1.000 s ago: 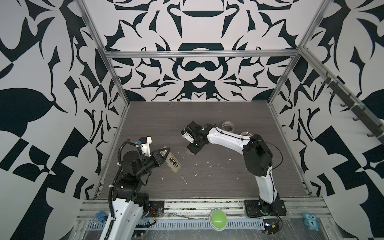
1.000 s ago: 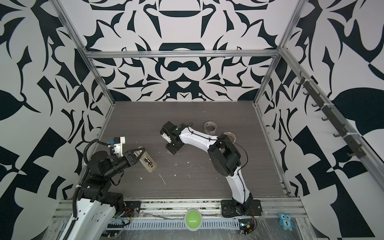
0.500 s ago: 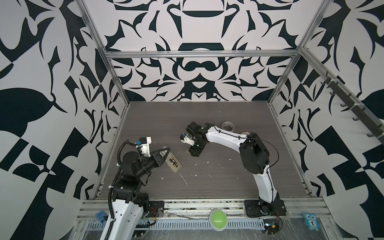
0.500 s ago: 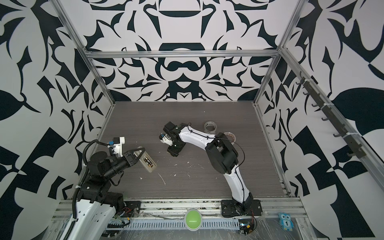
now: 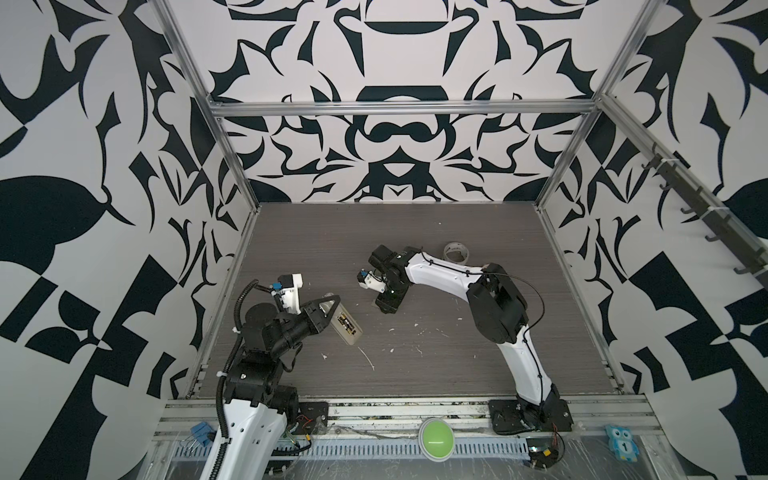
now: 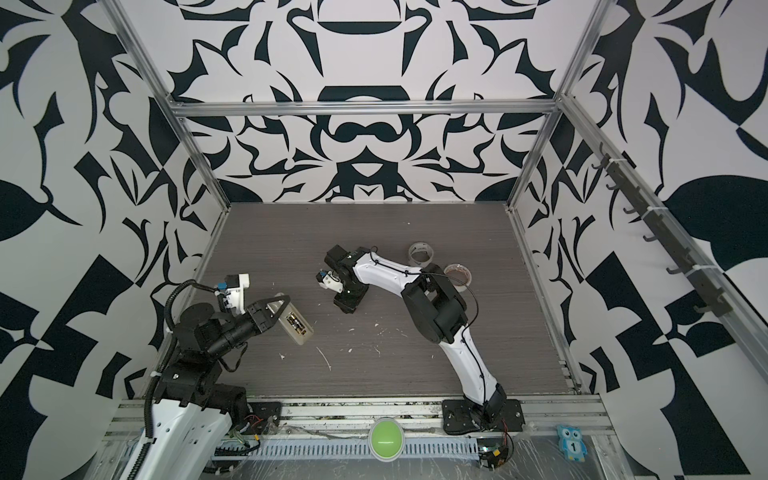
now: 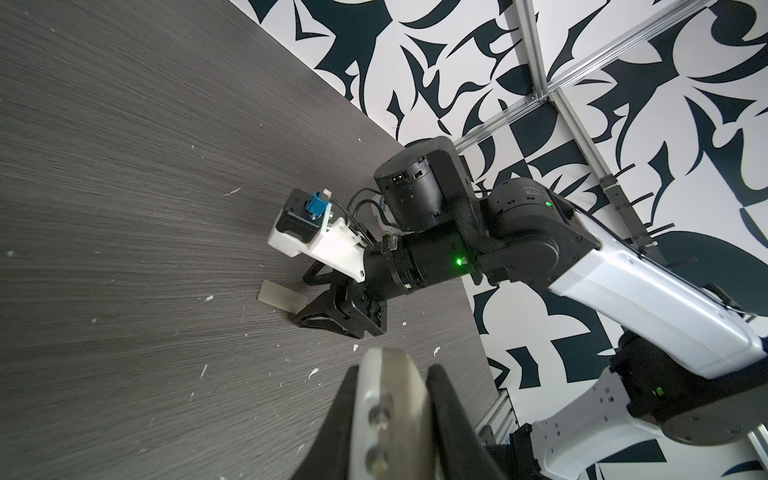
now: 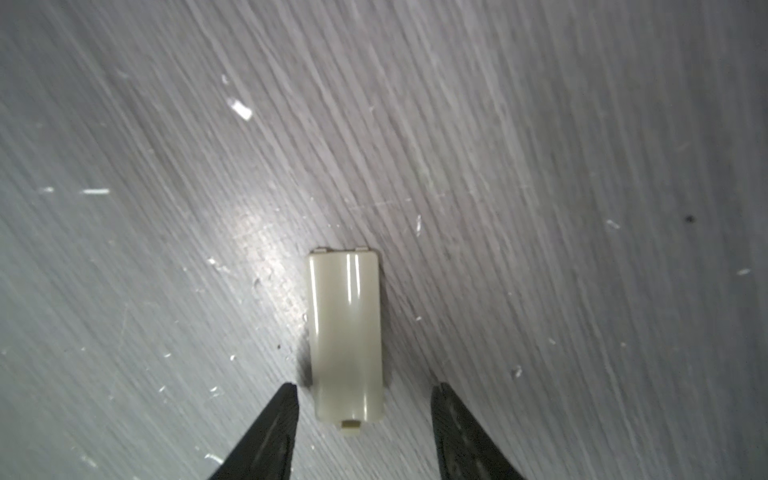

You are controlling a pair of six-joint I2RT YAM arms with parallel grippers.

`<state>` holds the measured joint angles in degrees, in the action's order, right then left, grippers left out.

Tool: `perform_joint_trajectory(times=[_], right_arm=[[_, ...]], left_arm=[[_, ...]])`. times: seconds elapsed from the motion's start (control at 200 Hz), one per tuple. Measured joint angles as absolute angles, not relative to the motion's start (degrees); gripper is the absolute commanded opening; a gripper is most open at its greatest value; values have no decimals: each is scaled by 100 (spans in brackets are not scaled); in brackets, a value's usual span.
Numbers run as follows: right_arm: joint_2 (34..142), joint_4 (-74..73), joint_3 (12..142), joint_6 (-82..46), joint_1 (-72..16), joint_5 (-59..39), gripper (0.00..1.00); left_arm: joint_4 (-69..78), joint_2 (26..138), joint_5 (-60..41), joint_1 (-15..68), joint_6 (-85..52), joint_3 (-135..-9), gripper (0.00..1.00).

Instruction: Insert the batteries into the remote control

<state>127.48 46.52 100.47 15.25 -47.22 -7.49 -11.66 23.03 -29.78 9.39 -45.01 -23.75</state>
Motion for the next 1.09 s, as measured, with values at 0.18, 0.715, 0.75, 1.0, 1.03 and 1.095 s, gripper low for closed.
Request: perform_joint_trajectory(times=[0.18,0.715,0.75,1.0,1.03,1.095], right_arm=[[12761,4654,10068,1540,-4722,-751,50],[12768,4700,10077,1518,-4722,-757,40],[12768,4705,10077,1516,-4722,-757,40],[12768,4711,10077,1490,-4729,-753,37],[12768,4711,10077,1476,-4729,-753,37],[12768,4711,10077,1470,-4733,-757,37]], left_arm=[[-1166,2303,-2976,939,-4501,-2375,0],[-1164,2322,-2976,939,-4501,-2364,0],[-1164,2331,-2976,939,-4501,-2364,0],[-1164,2340,-2976,939,-4504,-2364,0],[-1164,2342,-2976,939,-4504,-2364,0],[-1166,2353,-2976,939,-4501,-2364,0]])
